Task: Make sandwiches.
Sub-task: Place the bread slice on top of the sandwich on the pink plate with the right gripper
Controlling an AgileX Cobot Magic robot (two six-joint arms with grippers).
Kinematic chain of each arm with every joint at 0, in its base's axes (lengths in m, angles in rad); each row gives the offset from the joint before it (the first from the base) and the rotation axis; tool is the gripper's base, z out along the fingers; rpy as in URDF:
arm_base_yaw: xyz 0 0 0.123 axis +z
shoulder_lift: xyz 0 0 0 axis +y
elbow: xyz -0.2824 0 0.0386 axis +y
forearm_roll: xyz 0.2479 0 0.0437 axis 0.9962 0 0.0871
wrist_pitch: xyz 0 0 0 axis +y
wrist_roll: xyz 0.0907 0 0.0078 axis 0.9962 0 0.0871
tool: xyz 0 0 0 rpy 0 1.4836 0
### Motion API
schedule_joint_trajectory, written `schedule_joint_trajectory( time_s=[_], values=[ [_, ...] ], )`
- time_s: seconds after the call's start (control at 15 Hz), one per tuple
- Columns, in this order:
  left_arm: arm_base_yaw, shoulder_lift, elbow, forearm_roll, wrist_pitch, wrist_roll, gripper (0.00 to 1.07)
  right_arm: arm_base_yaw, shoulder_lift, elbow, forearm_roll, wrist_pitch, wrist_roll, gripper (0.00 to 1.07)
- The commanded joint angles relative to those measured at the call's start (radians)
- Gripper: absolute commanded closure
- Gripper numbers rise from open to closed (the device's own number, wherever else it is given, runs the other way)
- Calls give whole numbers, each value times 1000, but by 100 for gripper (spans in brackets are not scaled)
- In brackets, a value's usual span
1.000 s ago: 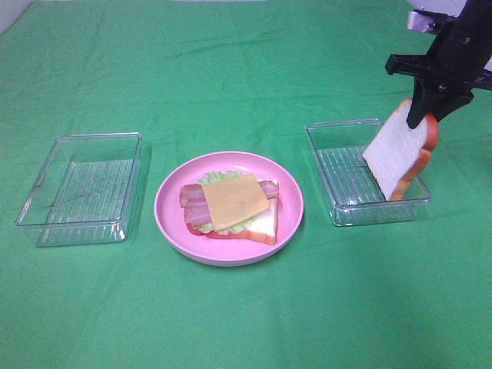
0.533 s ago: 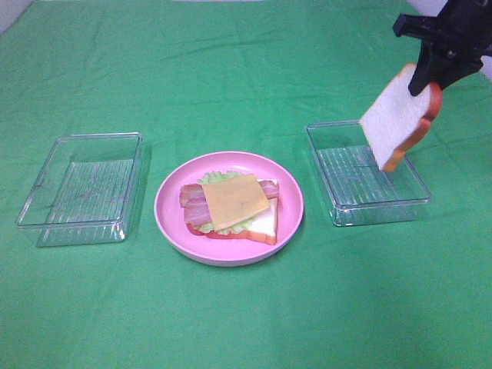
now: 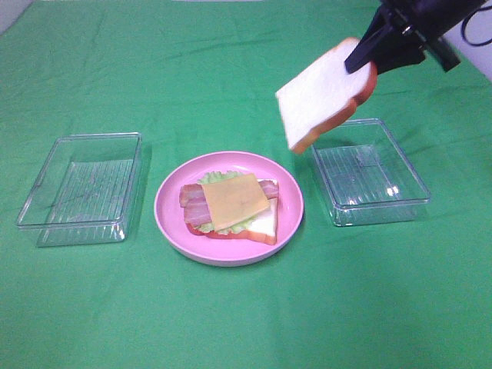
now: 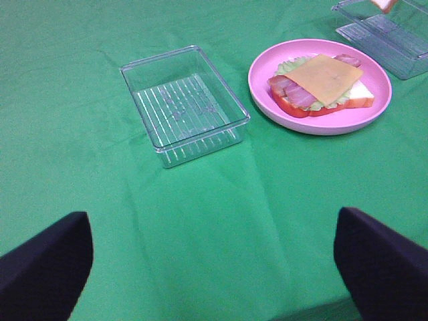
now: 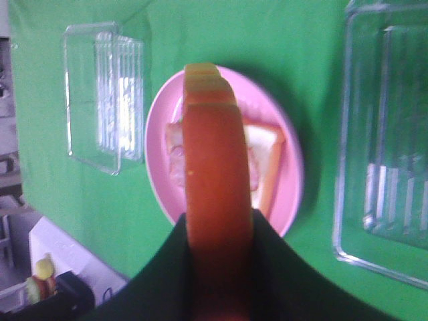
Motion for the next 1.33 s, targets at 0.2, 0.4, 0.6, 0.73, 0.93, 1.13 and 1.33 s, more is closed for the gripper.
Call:
schedule_joint_trajectory(
  time_s=[0.2,0.4,0.6,0.73,0.93,1.13,1.33],
  values=[
    [-1,-20,1,-5,-11,1,14,158,-5,266,269,-218,-145,107],
    [-1,-20,1,-5,-11,1,14,217,-5,416,485,-406,-216,107],
    [-1,-20,1,-5,-11,1,14,215,5,458,549,-434,-254,107],
    [-1,-20,1,-5,-11,1,14,215,48,459,554,-399,-256,107],
    [-1,-20,1,-5,-11,1,14,231,117,459,630,-367,-332,107],
    [-1,-20,1,-5,-11,1,14,236,134,459,637,-381,-332,107],
    [-1,-20,1,-5,-11,1,14,236,135,459,590,-400,-326,74]
  ],
)
